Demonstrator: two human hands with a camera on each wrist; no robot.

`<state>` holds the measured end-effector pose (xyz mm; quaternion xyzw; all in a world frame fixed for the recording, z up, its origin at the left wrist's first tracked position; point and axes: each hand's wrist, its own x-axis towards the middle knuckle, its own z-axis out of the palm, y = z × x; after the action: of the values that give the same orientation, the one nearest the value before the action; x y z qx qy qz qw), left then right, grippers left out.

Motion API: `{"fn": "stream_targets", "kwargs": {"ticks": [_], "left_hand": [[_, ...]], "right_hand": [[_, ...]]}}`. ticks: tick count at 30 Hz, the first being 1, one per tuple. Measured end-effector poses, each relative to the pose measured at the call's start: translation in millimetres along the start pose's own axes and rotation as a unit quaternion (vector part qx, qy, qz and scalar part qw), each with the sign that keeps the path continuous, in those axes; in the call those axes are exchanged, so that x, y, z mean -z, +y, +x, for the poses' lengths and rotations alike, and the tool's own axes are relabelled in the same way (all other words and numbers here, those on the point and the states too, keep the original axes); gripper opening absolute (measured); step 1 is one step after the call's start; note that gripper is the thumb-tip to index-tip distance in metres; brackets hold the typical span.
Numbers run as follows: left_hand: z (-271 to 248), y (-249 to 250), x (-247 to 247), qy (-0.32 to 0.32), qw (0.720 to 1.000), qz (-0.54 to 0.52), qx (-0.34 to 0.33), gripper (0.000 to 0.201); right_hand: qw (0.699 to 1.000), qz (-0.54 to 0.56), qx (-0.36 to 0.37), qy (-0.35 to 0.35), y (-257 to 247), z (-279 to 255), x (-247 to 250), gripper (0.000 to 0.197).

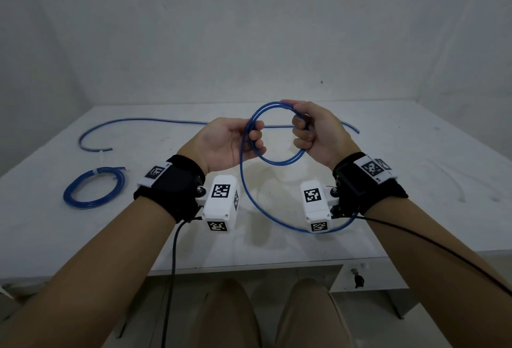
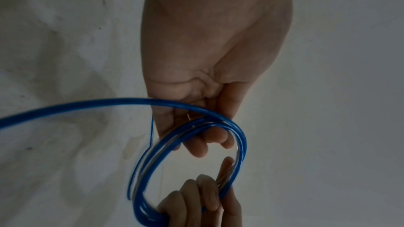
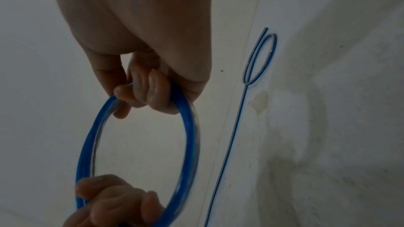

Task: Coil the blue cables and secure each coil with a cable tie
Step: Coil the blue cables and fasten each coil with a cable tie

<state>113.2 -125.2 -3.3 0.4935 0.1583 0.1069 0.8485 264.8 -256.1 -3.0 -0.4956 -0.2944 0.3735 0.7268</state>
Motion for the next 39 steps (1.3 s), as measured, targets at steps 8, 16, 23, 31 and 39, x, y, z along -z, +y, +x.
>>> {"fn": "stream_targets", "kwargs": {"ticks": [8,16,23,31,39], "left_hand": [[-1.0,5.9,-5.9,0.003,0.998,0.057,0.016,0.035],[-5.4,6.1,-12.3,0.025,0.991,0.13,0.005,0.041],[2.7,1.2,-26.8,0.079,0.99,0.106,-0.052,0.041],[-0.4,3.2,-24.5,0.071,0.988,0.122,-0.065,0.046],[-1.4,-2.1,-4.0,0.18,0.933,0.285,-0.125,0.04]], "right_hand": [[0.993,-0.111,0.028,0.006,4.7,1.1,-7.1,0.02],[0.989,-0.123,0.065,0.046,6.8,2.8,-6.2,0.014],[0.993,-0.04,0.074,0.078,7.4,3.3,-11.1,0.014],[0.991,-0.003,0.091,0.102,6.4,5.2,-11.2,0.017],[0.982,0.045,0.107,0.153,-3.0,14.3,-6.9,0.017]]}}
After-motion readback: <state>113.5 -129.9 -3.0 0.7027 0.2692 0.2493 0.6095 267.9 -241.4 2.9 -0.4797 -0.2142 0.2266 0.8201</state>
